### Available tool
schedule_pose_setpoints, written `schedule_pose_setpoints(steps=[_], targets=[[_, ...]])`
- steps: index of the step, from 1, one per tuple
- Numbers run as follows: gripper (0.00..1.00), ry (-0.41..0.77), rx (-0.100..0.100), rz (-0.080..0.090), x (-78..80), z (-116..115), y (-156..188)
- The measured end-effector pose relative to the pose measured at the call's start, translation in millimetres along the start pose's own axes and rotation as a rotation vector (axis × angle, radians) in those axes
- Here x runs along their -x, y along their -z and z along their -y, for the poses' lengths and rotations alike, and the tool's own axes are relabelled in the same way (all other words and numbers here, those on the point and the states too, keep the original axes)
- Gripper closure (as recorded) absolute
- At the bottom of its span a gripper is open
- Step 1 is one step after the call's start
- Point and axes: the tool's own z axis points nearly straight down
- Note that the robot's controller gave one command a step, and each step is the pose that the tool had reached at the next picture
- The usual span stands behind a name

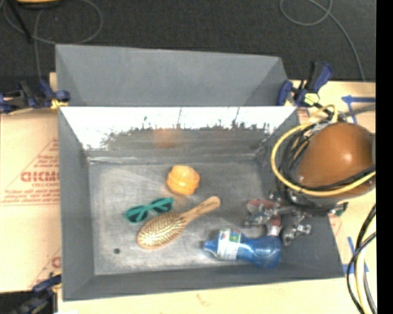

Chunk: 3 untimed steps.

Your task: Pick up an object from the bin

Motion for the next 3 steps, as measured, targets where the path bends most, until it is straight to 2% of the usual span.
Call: schedule_pose_setpoints(steps=[1,2,3], targets=[[1.00,0.322,0.005,-0.003,-6.4,3,-16],[1.00,0.321,0.006,-0.003,-6.4,3,-16],[1.00,0.413,0.010,-0.009,3.1,25,14]])
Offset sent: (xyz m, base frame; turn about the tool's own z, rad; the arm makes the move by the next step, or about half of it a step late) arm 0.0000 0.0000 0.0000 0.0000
